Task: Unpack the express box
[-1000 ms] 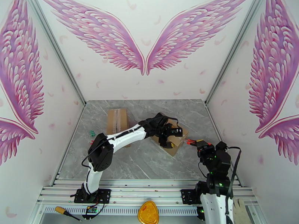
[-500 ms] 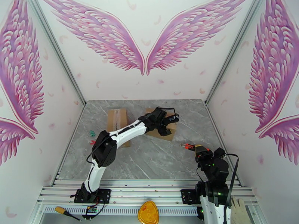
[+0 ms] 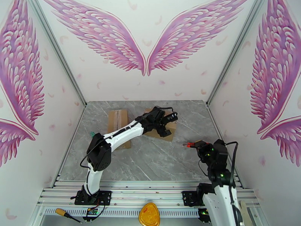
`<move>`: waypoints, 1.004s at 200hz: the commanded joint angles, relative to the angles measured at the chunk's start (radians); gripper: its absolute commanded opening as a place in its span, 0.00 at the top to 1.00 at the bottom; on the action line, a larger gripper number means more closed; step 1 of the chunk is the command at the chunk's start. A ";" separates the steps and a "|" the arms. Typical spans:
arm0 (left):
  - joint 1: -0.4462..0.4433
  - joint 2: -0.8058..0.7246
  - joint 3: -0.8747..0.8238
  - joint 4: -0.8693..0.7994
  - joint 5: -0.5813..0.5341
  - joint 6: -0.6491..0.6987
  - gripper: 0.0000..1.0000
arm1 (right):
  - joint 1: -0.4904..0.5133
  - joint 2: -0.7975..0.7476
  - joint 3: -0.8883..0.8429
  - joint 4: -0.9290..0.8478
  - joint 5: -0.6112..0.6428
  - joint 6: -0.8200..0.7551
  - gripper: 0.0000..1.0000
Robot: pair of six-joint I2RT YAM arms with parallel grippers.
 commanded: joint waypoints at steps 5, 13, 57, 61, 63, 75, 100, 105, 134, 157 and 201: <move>0.090 -0.121 0.012 0.012 -0.002 -0.249 0.01 | 0.148 0.120 0.108 0.073 0.142 -0.182 1.00; 0.123 -0.124 0.013 0.008 -0.012 -0.318 0.01 | 0.203 0.160 0.112 0.100 0.168 -0.177 1.00; 0.281 -0.075 0.018 -0.065 0.057 -0.615 0.01 | 0.436 0.399 0.188 0.201 0.325 -0.156 1.00; 0.288 -0.072 0.013 -0.065 0.072 -0.627 0.01 | 0.442 0.414 0.194 0.203 0.334 -0.153 1.00; 0.290 -0.069 0.010 -0.064 0.075 -0.633 0.01 | 0.445 0.420 0.200 0.204 0.338 -0.152 1.00; 0.299 -0.060 -0.011 -0.058 0.093 -0.659 0.01 | 0.453 0.474 0.226 0.218 0.355 -0.146 1.00; 0.306 -0.054 -0.060 -0.029 0.153 -0.710 0.01 | 0.453 0.558 0.276 0.224 0.400 -0.158 1.00; 0.305 -0.055 -0.071 -0.023 0.166 -0.722 0.01 | 0.453 0.570 0.285 0.230 0.405 -0.167 1.00; 0.291 -0.080 -0.159 0.034 0.266 -0.798 0.02 | 0.427 0.645 0.354 0.228 0.431 -0.230 1.00; 0.252 -0.117 -0.231 0.078 0.306 -0.827 0.03 | 0.388 0.690 0.431 0.155 0.463 -0.295 1.00; 0.140 -0.154 -0.224 0.072 0.371 -0.788 0.02 | 0.269 0.776 0.501 0.177 0.386 -0.361 1.00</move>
